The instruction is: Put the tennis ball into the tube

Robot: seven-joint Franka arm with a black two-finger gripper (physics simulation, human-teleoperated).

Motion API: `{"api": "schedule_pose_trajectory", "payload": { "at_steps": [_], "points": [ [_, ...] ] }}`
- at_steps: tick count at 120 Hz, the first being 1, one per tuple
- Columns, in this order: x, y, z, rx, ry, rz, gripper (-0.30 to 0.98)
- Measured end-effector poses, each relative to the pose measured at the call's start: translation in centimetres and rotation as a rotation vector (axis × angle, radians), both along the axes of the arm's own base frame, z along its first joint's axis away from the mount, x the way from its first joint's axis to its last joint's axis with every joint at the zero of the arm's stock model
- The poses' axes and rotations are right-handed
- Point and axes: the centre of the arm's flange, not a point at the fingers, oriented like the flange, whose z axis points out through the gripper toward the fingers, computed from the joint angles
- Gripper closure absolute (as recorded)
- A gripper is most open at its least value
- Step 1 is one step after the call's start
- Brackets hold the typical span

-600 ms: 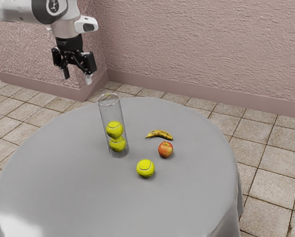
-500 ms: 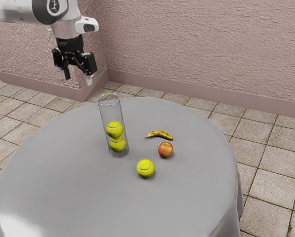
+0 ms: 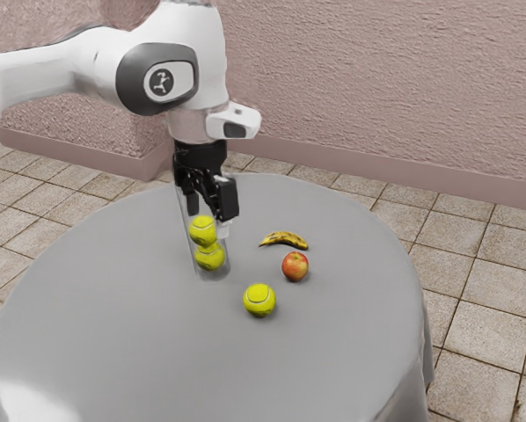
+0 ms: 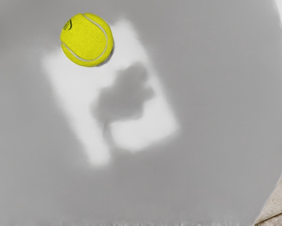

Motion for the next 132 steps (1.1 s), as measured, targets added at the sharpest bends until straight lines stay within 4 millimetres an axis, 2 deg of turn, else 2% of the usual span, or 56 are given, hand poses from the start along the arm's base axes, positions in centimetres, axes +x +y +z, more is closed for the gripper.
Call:
{"api": "schedule_pose_trajectory", "payload": {
  "at_steps": [12, 24, 41, 49, 63, 70, 84, 92, 132],
  "points": [
    [-1.6, -2.0, -3.7, 0.006, 0.003, -0.052, 0.0],
    [-2.1, -3.8, -7.0, 0.003, -0.009, -0.095, 0.0],
    [-1.3, -5.8, -10.6, -0.011, -0.044, -0.151, 0.0],
    [0.1, -4.5, -10.9, -0.02, -0.069, -0.131, 0.0],
    [3.3, 2.7, -12.2, -0.019, -0.082, -0.01, 0.0],
    [4.0, 4.4, -12.7, -0.017, -0.086, 0.013, 0.0],
    [4.5, 2.6, -13.5, -0.016, -0.09, -0.031, 0.0],
    [4.6, 2.2, -14.2, -0.015, -0.083, -0.044, 0.0],
    [6.0, 0.6, -20.4, -0.011, -0.022, -0.084, 0.0]
  ]
}}
